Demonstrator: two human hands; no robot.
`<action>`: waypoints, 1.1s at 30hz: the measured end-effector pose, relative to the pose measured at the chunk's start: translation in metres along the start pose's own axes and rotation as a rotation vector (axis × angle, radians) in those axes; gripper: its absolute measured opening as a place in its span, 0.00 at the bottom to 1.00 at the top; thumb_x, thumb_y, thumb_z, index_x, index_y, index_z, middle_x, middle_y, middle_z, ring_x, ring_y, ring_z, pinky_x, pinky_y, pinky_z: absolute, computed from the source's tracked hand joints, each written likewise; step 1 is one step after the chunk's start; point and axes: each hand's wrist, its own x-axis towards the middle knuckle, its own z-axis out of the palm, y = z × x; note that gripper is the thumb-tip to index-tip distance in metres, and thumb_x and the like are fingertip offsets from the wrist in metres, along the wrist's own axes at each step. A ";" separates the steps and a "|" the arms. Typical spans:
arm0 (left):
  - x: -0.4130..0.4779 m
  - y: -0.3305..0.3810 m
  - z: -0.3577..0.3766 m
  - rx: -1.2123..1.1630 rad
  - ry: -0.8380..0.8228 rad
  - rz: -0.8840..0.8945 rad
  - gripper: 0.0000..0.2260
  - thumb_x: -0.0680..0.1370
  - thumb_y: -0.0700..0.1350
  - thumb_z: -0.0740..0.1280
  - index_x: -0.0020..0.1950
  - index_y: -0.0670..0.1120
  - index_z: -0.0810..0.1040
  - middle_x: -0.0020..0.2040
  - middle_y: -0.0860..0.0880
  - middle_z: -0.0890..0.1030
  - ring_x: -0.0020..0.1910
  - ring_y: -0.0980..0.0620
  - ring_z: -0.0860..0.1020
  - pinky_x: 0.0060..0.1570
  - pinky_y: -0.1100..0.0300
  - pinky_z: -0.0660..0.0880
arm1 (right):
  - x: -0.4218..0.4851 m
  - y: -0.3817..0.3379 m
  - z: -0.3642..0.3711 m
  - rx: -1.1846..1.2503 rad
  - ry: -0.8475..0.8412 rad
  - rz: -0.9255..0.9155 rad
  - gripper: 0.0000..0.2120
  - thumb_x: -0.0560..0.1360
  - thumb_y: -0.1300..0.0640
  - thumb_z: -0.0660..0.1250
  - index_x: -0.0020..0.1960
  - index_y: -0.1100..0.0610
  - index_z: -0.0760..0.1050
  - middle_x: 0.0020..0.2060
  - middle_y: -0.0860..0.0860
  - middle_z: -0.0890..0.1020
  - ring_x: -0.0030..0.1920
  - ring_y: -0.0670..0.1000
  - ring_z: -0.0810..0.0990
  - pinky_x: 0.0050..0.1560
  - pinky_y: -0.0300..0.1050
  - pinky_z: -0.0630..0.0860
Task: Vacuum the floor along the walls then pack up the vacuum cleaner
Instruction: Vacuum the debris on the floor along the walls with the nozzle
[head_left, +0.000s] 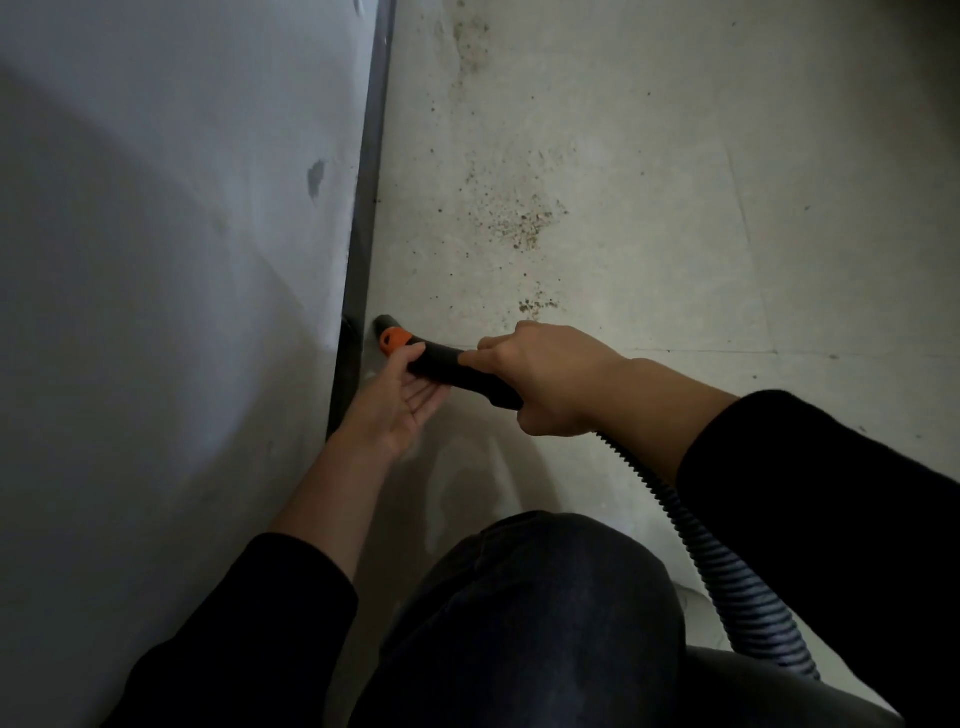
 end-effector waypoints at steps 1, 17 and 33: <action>0.001 0.001 0.000 -0.001 -0.001 -0.001 0.14 0.80 0.44 0.65 0.64 0.40 0.74 0.57 0.41 0.81 0.55 0.49 0.81 0.46 0.62 0.79 | 0.002 0.000 0.000 0.006 0.003 0.001 0.25 0.72 0.60 0.64 0.69 0.51 0.68 0.52 0.51 0.77 0.44 0.52 0.71 0.35 0.43 0.63; 0.007 -0.012 0.035 0.010 -0.003 -0.070 0.13 0.80 0.44 0.65 0.62 0.39 0.74 0.59 0.40 0.79 0.53 0.50 0.80 0.44 0.61 0.78 | -0.024 0.015 0.000 -0.014 -0.024 0.092 0.28 0.74 0.61 0.63 0.73 0.51 0.63 0.56 0.49 0.75 0.48 0.52 0.69 0.39 0.45 0.65; 0.005 -0.045 0.074 0.068 -0.054 -0.143 0.15 0.80 0.45 0.65 0.63 0.39 0.74 0.55 0.42 0.80 0.47 0.52 0.80 0.37 0.66 0.79 | -0.072 0.036 0.005 -0.044 -0.083 0.179 0.29 0.74 0.60 0.64 0.73 0.51 0.62 0.55 0.49 0.74 0.48 0.52 0.69 0.38 0.44 0.64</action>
